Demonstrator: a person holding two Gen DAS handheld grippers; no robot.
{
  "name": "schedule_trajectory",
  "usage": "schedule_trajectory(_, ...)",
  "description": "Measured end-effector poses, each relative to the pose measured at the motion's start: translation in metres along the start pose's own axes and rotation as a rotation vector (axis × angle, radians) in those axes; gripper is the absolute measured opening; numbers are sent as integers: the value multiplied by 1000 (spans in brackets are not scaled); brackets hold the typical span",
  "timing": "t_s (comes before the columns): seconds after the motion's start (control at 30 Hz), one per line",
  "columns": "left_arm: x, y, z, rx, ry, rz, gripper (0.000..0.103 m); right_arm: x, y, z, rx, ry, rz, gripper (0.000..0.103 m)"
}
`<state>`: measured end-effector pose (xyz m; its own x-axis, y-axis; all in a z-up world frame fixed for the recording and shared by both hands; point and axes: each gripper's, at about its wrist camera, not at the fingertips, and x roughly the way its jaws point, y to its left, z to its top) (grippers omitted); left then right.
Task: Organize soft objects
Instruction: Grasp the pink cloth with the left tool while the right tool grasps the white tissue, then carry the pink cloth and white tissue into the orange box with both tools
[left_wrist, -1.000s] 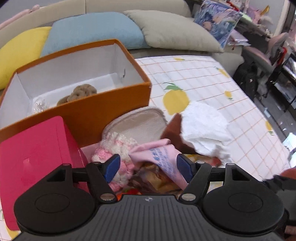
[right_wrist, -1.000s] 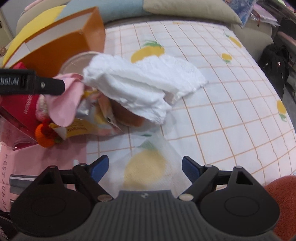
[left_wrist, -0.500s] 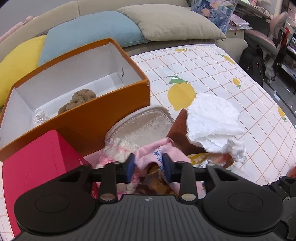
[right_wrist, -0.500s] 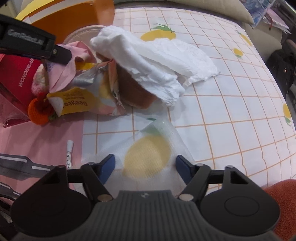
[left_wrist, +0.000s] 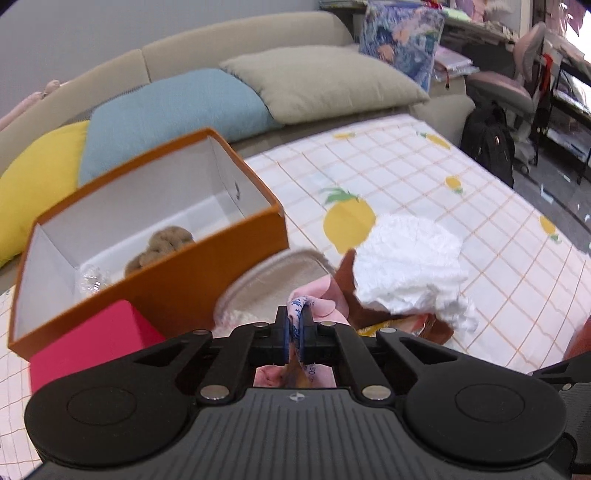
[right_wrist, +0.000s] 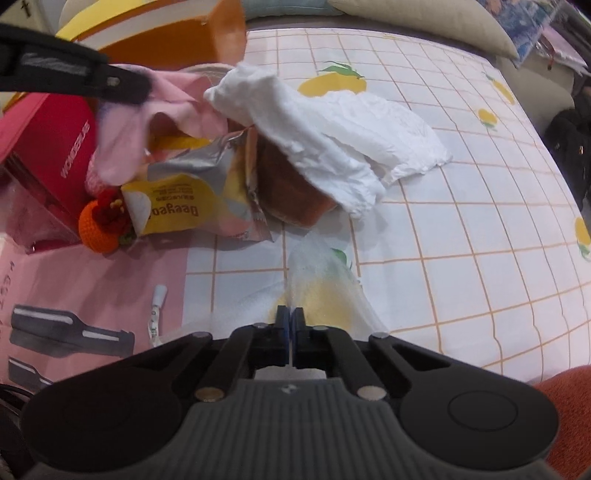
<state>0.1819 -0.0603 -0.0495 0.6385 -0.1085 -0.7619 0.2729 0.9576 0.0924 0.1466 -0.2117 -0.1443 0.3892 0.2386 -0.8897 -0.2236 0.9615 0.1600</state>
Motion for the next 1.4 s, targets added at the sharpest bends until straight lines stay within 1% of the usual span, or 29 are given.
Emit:
schedule_trajectory(0.07,-9,5,0,-17,-21,9,5,-4,-1,0,6,-13,1,0)
schedule_trajectory(0.2,-31,16,-3,-78,-55,-13,5,-16,-2,-1,24,-53,6,0)
schedule_trajectory(0.37,-54,23,-15,-101,-93,-9,5,-31,-7,-2,77,-86,30,0)
schedule_trajectory(0.47,-67,26,-25,-117,-106,-4,5,-43,-5,-2,84,-121,39,0)
schedule_trajectory(0.73,-102,36,-55,-197,-132,-9,5,-84,10,-3,51,-200,72,0)
schedule_trajectory(0.93,-117,40,-71,-237,-138,-8,5,-112,23,2,6,-250,103,0)
schedule_trajectory(1.2,-132,45,-78,-273,-175,-12,5,-138,47,12,-59,-320,147,0)
schedule_trajectory(1.3,-136,49,-75,-289,-203,-7,5,-142,53,18,-81,-342,157,0)
schedule_trajectory(1.4,-140,54,-69,-282,-234,9,5,-147,57,28,-107,-371,161,0)
